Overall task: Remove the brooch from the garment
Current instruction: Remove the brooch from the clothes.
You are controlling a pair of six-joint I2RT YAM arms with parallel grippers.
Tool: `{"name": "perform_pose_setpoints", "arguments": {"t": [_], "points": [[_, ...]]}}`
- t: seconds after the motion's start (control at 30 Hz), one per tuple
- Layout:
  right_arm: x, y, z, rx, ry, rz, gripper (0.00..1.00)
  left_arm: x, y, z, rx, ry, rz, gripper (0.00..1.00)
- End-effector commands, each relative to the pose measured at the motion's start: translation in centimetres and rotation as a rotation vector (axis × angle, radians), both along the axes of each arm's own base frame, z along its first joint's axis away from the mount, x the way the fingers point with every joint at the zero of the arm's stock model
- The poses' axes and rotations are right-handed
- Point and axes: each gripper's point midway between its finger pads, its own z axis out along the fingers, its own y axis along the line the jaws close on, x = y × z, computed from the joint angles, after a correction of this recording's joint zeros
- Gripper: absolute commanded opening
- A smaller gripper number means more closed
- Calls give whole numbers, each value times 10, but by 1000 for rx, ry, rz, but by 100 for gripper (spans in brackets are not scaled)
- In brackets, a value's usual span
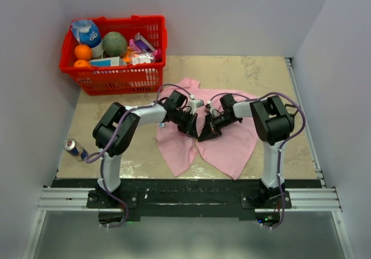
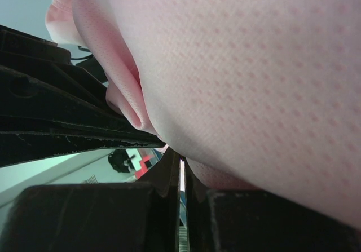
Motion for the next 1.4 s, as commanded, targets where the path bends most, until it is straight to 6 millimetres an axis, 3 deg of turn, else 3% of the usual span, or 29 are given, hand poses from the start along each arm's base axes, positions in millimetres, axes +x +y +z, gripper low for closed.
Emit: {"name": "perform_pose_setpoints", "arguments": {"t": [0.0, 0.7, 0.97, 1.07, 1.2, 1.37], "points": [[-8, -3, -20, -63, 56, -4, 0, 21, 10, -33, 166, -104, 53, 0], [-10, -5, -22, -79, 62, -2, 0, 29, 47, -73, 510, -224, 74, 0], [-11, -7, -25, -96, 63, 2, 0, 29, 70, -91, 635, -247, 73, 0], [-13, -8, -27, -105, 69, 5, 0, 25, 67, -94, 658, -265, 35, 0], [-15, -10, -29, -113, 73, 8, 0, 20, 53, -83, 605, -254, 28, 0], [-11, -8, -26, -108, 63, 9, 0, 29, 30, -19, 391, -259, 55, 0]]}}
